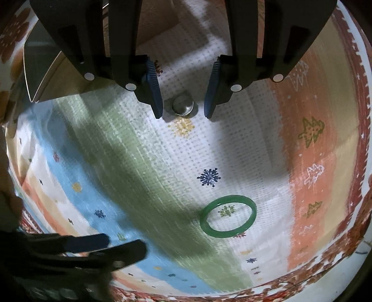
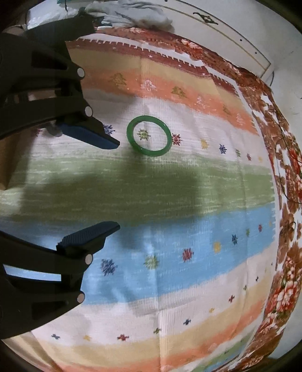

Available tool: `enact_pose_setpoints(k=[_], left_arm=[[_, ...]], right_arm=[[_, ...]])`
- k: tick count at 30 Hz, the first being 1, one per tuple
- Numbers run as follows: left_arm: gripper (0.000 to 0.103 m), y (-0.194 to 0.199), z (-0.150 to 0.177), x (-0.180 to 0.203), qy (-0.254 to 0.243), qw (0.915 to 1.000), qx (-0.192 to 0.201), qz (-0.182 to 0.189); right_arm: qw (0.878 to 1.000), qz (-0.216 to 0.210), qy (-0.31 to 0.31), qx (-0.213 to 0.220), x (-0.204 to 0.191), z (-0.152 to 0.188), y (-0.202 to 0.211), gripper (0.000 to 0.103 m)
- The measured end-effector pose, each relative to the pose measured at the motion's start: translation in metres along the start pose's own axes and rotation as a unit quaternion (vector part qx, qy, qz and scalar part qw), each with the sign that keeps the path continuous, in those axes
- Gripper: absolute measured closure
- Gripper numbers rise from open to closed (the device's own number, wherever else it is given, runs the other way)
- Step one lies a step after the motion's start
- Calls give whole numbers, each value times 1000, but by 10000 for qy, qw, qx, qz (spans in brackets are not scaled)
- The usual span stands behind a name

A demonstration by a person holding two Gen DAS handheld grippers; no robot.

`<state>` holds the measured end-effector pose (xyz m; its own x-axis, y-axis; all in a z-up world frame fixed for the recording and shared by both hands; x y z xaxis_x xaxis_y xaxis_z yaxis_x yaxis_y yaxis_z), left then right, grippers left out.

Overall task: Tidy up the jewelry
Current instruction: 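Move the left tool to the silver ring while the right tool reaches the green bangle, then close the left tool on the silver ring while the right tool grips the green bangle rim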

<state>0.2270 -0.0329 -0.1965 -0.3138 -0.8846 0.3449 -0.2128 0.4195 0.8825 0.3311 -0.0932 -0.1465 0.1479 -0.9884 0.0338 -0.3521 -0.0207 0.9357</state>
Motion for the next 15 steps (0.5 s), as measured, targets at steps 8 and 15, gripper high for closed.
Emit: enact_pose_setpoints(k=[8, 15], left_arm=[[72, -2, 1, -1, -154, 9998, -77, -48], [83, 0, 2, -9, -85, 9999, -40, -55]], right_arm=[[9997, 2, 204, -153, -25, -12, -26, 38], [9990, 25, 387, -225, -45, -24, -46, 38]])
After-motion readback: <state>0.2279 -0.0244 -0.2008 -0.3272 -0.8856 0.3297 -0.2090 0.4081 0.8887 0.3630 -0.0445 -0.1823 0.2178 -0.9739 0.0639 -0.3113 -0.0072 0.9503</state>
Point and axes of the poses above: each gripper's, at about its wrist camera, not at the fingertips, and y roughly against the way its jaws point, x to its right, z to its underside, the point moved 9 cm from there along -y, roughly the way its jaws point, and after that the axes turned 15 degrees about z, right-handed, at the moved point
